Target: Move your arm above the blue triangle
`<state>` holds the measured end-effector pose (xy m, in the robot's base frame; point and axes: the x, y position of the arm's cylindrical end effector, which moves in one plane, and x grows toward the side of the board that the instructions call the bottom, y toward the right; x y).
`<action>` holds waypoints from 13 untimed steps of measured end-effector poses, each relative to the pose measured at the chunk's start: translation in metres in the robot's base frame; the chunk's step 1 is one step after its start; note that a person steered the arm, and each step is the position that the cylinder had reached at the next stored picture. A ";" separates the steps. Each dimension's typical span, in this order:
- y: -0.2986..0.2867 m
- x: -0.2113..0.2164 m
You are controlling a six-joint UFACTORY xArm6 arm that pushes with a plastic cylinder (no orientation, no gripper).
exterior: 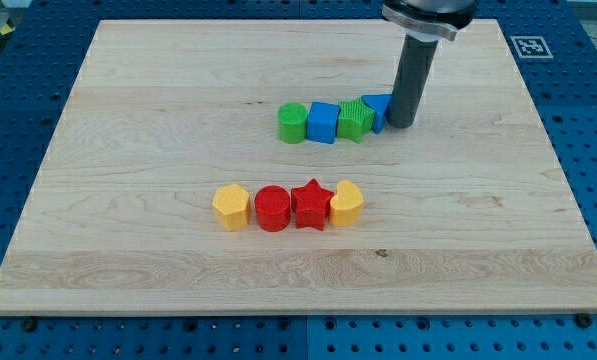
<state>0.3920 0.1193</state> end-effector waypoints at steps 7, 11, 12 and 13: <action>0.019 -0.001; 0.019 -0.012; 0.019 -0.009; 0.019 -0.002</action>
<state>0.3903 0.1387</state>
